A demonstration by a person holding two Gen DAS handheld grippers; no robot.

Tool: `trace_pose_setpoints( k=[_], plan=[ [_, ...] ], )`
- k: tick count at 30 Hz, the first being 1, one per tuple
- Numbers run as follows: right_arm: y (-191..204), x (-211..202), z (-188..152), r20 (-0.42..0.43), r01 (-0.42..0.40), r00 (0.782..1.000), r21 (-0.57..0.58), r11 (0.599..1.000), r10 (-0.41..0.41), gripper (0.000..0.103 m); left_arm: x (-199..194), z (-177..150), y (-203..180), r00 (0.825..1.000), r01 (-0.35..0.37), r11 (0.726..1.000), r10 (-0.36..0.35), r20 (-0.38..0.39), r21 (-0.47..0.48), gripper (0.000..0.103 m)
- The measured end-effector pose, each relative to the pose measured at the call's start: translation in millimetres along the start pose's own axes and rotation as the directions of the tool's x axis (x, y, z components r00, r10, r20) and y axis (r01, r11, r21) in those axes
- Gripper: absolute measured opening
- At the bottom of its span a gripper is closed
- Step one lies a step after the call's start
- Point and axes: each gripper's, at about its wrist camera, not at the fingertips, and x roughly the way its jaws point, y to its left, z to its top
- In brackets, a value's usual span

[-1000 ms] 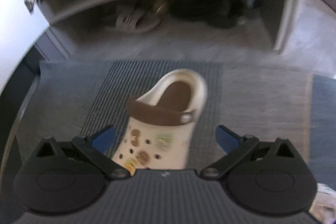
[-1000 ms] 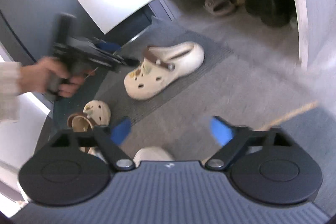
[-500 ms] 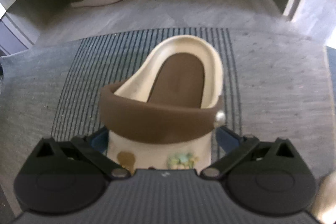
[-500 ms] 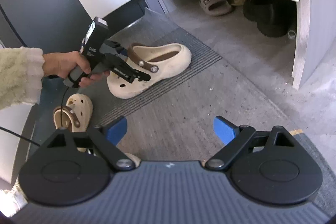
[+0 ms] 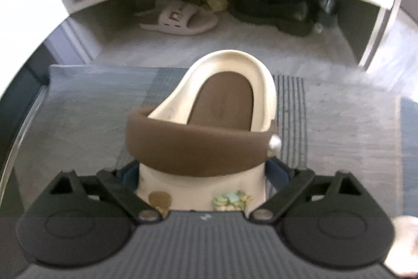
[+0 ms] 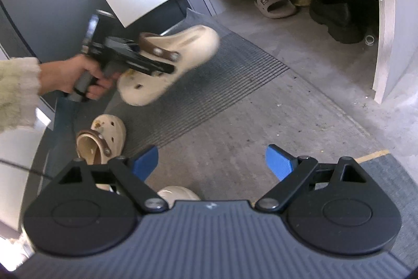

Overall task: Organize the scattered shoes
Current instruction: 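Carry the second clog and set it down, opening the left gripper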

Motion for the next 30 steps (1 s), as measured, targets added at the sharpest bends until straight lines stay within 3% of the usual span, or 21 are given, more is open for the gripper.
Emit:
trace_pose_setpoints(
  k=[5,10,12,13,16,17,21,24,28,30],
  plan=[
    [27.6,9.9,-16.3,-0.007,-0.065,0.998,0.067,0.996,0.066,0.091,-118.1,-40.2,5.8,0.997,-0.073,0.997,0.074,0.013,-0.029,0.095],
    [66.2,18.3,-33.3,-0.018,-0.152,0.988,0.114,0.982,0.154,0.091,-179.5,-104.7,3.3,0.985,-0.170,0.980,0.165,-0.052,-0.099,0.095],
    [84.7,17.1,-38.3,-0.023,-0.179,0.983,0.072,0.981,0.181,0.091,-195.2,-157.0,0.7,0.973,-0.217,0.964,0.201,-0.116,-0.153,0.096],
    [93.0,16.5,-40.4,-0.028,-0.187,0.982,0.044,0.981,0.189,0.091,-196.0,-164.7,0.2,0.971,-0.223,0.962,0.204,-0.126,-0.159,0.096],
    [110.3,15.3,-46.1,-0.040,-0.188,0.982,-0.027,0.982,0.187,0.091,-191.5,-228.0,-0.4,0.954,-0.252,0.949,0.210,-0.213,-0.192,0.095],
    [113.2,14.9,-45.5,-0.047,-0.184,0.982,-0.037,0.982,0.183,0.091,-181.5,-255.8,0.4,0.949,-0.250,0.946,0.197,-0.246,-0.207,0.095],
    [126.9,11.9,-40.9,-0.045,-0.183,0.983,-0.118,0.976,0.179,0.091,-138.6,-307.9,4.0,0.923,-0.260,0.947,0.185,-0.337,-0.191,0.095],
    [134.1,15.8,-39.5,-0.062,-0.168,0.985,-0.180,0.969,0.160,0.091,-113.5,-330.3,11.5,0.910,-0.243,0.954,0.160,-0.383,-0.178,0.095],
    [137.1,26.4,-41.4,-0.085,-0.171,0.984,-0.166,0.971,0.159,0.091,-108.0,-335.0,17.5,0.917,-0.223,0.949,0.127,-0.379,-0.221,0.097],
    [140.6,29.8,-46.1,-0.096,-0.183,0.981,-0.163,0.970,0.169,0.091,-109.1,-332.8,18.0,0.911,-0.244,0.939,0.137,-0.388,-0.241,0.098]
  ],
)
